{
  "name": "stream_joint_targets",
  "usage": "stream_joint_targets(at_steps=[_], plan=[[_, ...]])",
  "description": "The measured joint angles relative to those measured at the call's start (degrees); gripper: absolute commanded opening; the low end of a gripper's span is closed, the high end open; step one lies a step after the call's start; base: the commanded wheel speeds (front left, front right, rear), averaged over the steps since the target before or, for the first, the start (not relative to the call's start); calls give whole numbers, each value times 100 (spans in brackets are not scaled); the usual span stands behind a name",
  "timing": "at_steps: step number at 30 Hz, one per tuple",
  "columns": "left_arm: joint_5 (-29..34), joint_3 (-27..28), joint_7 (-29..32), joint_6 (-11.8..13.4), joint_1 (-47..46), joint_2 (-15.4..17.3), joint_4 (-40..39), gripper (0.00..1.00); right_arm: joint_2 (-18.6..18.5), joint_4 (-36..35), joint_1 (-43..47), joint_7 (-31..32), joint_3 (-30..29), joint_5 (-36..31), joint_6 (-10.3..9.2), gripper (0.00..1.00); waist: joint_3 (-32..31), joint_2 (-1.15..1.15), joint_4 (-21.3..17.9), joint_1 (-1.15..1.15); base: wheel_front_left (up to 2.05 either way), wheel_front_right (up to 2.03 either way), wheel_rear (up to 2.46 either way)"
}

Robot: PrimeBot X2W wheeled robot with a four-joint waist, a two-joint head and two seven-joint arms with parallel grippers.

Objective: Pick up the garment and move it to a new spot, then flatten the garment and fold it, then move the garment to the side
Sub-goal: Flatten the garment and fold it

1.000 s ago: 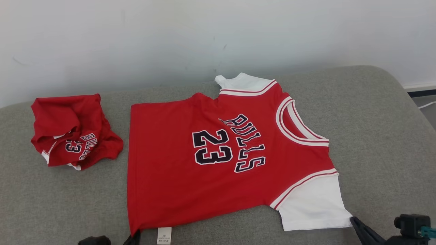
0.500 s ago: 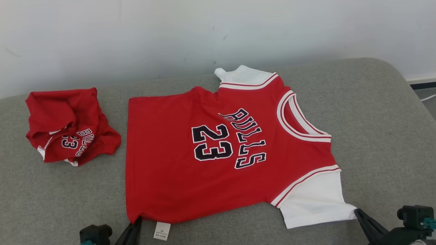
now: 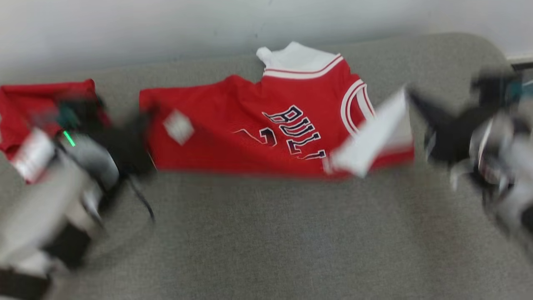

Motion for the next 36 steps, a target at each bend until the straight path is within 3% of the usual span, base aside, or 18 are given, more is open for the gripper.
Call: stream_joint_targets(at_steps=[3, 6, 8, 11, 14, 17, 23, 28, 36], plan=[[-86, 758, 241, 124, -1462, -15, 256, 0, 376, 153, -1369, 186, -900, -172, -81, 0, 228, 0, -42, 1, 0, 0, 0], [183, 960, 115, 134, -2651, -140, -22, 0, 544, 259, -2463, -94, -1638, -321, -227, 0, 465, 0, -72, 0, 0, 0, 0], [46, 1240, -332, 152, -3276, -406, -364, 0, 485, 201, -3175, -396, -1546, -341, 15, 0, 630, 0, -77, 0, 0, 0, 0], [20, 1251, -624, -52, -3383, -326, -1136, 0, 387, -400, -3655, -731, -1363, -330, 312, 0, 875, -2, -58, -2, 0, 0, 0], [38, 1272, -865, -53, -2494, 126, -1733, 0, 259, -988, -2939, -889, -1068, -354, 436, 0, 1122, -1, -26, -2, 0, 0, 0], [109, 1099, -1037, -47, -1229, 328, -1688, 0, 204, -944, -1696, -1018, -756, -358, 434, 0, 1317, 1, 5, 4, 0, 0, 0], [131, 834, -1434, 63, 414, 330, -1585, 0, 79, -954, -8, -1518, -669, -255, 428, 0, 1304, -1, 46, -4, 0, 0, 0], [275, 422, -1491, 10, 1020, 94, -1334, 0, 94, -803, 746, -1845, -633, -249, 427, 0, 1145, 0, 45, -2, 0, 0, 0], [274, 470, -1628, 65, 1618, 90, -768, 0, 46, -372, 1564, -2087, -577, -297, 428, 0, 659, -1, 57, -3, 0, 0, 0]])
